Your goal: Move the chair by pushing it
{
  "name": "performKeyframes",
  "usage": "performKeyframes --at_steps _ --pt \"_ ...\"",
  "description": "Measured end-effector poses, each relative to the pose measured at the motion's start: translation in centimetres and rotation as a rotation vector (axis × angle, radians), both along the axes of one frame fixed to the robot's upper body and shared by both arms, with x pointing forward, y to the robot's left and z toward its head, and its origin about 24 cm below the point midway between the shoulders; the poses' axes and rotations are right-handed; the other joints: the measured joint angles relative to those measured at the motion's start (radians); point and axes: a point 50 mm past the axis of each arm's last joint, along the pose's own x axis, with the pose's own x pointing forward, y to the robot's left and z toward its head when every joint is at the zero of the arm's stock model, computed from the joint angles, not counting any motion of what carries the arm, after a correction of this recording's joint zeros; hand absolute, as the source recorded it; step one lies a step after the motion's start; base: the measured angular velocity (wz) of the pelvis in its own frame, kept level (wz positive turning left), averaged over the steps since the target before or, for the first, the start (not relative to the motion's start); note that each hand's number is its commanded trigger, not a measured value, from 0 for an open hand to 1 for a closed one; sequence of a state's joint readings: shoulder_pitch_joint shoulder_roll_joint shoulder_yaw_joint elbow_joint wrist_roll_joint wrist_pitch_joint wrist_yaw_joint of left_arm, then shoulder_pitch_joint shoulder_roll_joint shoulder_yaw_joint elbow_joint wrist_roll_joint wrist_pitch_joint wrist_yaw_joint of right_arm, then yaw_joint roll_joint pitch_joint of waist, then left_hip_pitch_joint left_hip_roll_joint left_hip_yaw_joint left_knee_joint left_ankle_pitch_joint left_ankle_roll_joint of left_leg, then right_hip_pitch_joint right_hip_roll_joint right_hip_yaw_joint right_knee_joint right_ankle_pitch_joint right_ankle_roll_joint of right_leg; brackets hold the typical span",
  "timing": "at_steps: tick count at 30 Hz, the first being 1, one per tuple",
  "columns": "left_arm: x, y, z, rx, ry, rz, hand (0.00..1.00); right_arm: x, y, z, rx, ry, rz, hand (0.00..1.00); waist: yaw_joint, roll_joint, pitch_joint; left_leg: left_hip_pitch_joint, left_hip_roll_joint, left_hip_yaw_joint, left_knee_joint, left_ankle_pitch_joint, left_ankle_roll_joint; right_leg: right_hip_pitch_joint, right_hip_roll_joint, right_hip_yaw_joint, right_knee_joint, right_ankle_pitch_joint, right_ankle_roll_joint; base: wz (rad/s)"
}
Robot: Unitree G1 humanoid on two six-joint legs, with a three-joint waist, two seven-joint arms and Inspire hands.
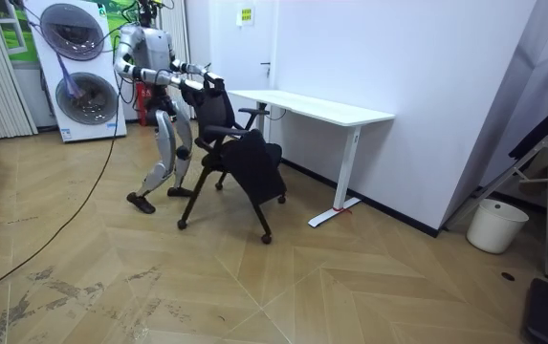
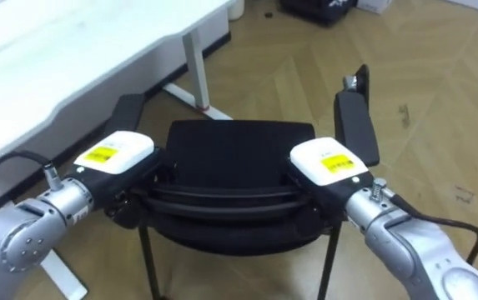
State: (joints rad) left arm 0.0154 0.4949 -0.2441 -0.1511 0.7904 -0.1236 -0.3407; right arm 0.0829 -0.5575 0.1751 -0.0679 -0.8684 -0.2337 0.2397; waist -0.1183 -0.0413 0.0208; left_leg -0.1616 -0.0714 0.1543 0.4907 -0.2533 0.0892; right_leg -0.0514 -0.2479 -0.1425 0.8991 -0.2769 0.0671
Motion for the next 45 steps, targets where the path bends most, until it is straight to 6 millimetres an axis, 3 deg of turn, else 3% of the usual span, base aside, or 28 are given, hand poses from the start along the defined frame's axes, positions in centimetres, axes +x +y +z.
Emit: performKeyframes --at_steps 1,3,4,6,8,10,11,12,13,14,16,21,25,28,31,33,35,39,41,45 --pt "0.0 0.0 0.0 0.001 -0.005 0.001 1.0 0.0 0.0 -0.1 0.002 0.0 -0.002 1.0 0.004 0.003 0.0017 0.003 0.004 -0.004 0.002 -0.003 0.001 -0.002 0.006 0.003 0.007 0.02 -0.001 0.11" --pt "0.0 0.0 -0.1 0.007 -0.007 -0.002 1.0 -0.1 0.0 -0.7 0.014 0.011 -0.009 1.0 0.017 0.01 0.0061 0.033 0.011 -0.045 -0.027 -0.009 0.002 -0.027 0.022 0.002 0.045 0.102 0.01 0.16" --pt "0.0 0.0 0.0 0.007 -0.009 -0.003 1.0 -0.1 0.1 -0.7 0.018 0.012 -0.009 1.0 0.022 0.011 0.0053 0.035 0.011 -0.059 -0.031 -0.01 0.002 -0.038 0.029 0.004 0.05 0.093 0.011 0.05" --pt "0.1 0.2 0.0 0.008 -0.015 0.003 1.0 -0.1 0.3 -0.7 0.022 0.0 -0.003 1.0 0.057 0.026 0.0143 0.056 0.02 -0.086 -0.048 -0.014 -0.003 -0.101 0.07 0.005 0.027 -0.021 -0.007 0.0" --pt "0.0 0.4 -0.2 0.015 -0.009 0.005 1.0 -0.2 0.6 -0.7 0.02 0.005 0.011 1.0 0.078 0.03 0.0161 0.079 0.022 -0.116 -0.068 -0.014 -0.013 -0.151 0.106 0.013 -0.07 -0.053 -0.017 0.2" --pt "0.0 0.6 -0.4 0.015 -0.001 0.012 1.0 -0.2 0.7 -0.8 0.015 0.016 0.021 1.0 0.08 0.028 0.0168 0.106 0.02 -0.16 -0.091 -0.011 -0.028 -0.178 0.133 0.048 -0.244 -0.045 -0.025 0.65" --pt "0.0 0.6 -0.5 0.018 0.002 0.014 1.0 -0.3 0.8 -0.9 0.016 0.023 0.025 1.0 0.066 0.023 0.016 0.114 0.018 -0.199 -0.09 -0.016 -0.042 -0.176 0.145 0.096 -0.368 0.016 -0.023 0.96" --pt "0.0 0.8 -0.6 0.022 0.008 0.015 1.0 -0.3 0.9 -0.9 0.014 0.031 0.029 1.0 0.067 0.014 0.0117 0.116 0.017 -0.228 -0.078 -0.028 -0.061 -0.161 0.144 0.083 -0.381 0.062 -0.035 0.91" --pt "-0.1 0.7 -0.7 0.018 0.01 0.016 1.0 -0.3 0.8 -0.9 0.009 0.032 0.028 1.0 0.071 0.014 0.0093 0.116 0.024 -0.236 -0.077 -0.031 -0.067 -0.151 0.145 0.058 -0.384 0.057 -0.046 0.71" --pt "-0.1 0.6 -0.6 0.014 0.007 0.01 1.0 -0.2 0.7 -0.9 0.004 0.03 0.022 1.0 0.071 0.021 0.0055 0.118 0.034 -0.251 -0.082 -0.032 -0.08 -0.132 0.146 0.011 -0.396 0.059 -0.075 0.75" --pt "-0.1 0.3 -0.6 0.001 -0.003 0.005 1.0 -0.2 0.4 -0.8 -0.014 0.029 0.021 1.0 0.071 0.021 0.0053 0.119 0.054 -0.27 -0.097 -0.025 -0.095 -0.105 0.161 -0.027 -0.42 0.058 -0.09 0.72" --pt "0.1 0.5 -0.3 0.005 -0.016 0.012 1.0 0.2 0.6 -0.5 -0.019 0.031 0.031 1.0 0.097 0.024 0.002 0.123 0.095 -0.27 -0.115 -0.014 -0.117 -0.048 0.189 -0.098 -0.472 0.048 -0.115 0.36" --pt "0.1 0.6 -0.3 0.021 -0.015 0.021 1.0 0.2 0.9 -0.7 -0.015 0.038 0.029 1.0 0.128 0.023 0.0014 0.139 0.112 -0.286 -0.116 -0.015 -0.121 -0.015 0.205 -0.111 -0.491 0.036 -0.123 0.17" --pt "0.2 0.6 -0.2 0.021 -0.021 0.023 1.0 0.2 1.0 -0.7 -0.011 0.039 0.026 1.0 0.128 0.022 0.0009 0.135 0.128 -0.294 -0.111 -0.027 -0.142 0.009 0.214 -0.153 -0.506 0.026 -0.133 0.37" --pt "0.3 0.5 0.0 0.018 -0.028 0.025 1.0 0.2 1.0 -0.7 -0.01 0.036 0.023 1.0 0.122 0.019 -0.0012 0.101 0.139 -0.266 -0.072 -0.032 -0.151 0.016 0.215 -0.196 -0.506 0.012 -0.139 0.47" --pt "0.3 0.5 0.0 0.018 -0.027 0.026 1.0 0.2 1.0 -0.7 -0.013 0.039 0.022 1.0 0.095 0.019 -0.0011 0.073 0.167 -0.207 -0.033 -0.035 -0.155 0.044 0.217 -0.258 -0.519 0.01 -0.142 0.7" --pt "0.3 0.4 -0.1 0.015 -0.027 0.026 1.0 0.2 0.9 -0.7 -0.015 0.041 0.022 1.0 0.088 0.014 -0.0005 0.067 0.181 -0.155 -0.02 -0.035 -0.155 0.056 0.219 -0.269 -0.523 -0.004 -0.147 0.55" --pt "0.1 0.2 -0.5 0.013 -0.01 0.034 1.0 0.2 0.9 -0.9 -0.031 0.054 0.024 1.0 0.086 0.017 -0.0013 0.079 0.179 -0.149 -0.018 -0.033 -0.158 0.091 0.219 -0.305 -0.533 -0.015 -0.151 0.28" --pt "-0.1 0.3 -0.7 0.013 0.0 0.041 1.0 0.1 1.0 -0.9 -0.036 0.059 0.026 1.0 0.077 0.017 -0.0017 0.102 0.173 -0.153 -0.049 -0.026 -0.168 0.103 0.218 -0.306 -0.542 -0.017 -0.149 0.18" --pt "-0.2 0.3 -0.9 0.011 0.005 0.046 1.0 0.1 1.0 -0.9 -0.04 0.059 0.028 1.0 0.079 0.011 -0.0037 0.127 0.148 -0.174 -0.107 0.001 -0.165 0.101 0.203 -0.299 -0.545 -0.019 -0.146 0.02"
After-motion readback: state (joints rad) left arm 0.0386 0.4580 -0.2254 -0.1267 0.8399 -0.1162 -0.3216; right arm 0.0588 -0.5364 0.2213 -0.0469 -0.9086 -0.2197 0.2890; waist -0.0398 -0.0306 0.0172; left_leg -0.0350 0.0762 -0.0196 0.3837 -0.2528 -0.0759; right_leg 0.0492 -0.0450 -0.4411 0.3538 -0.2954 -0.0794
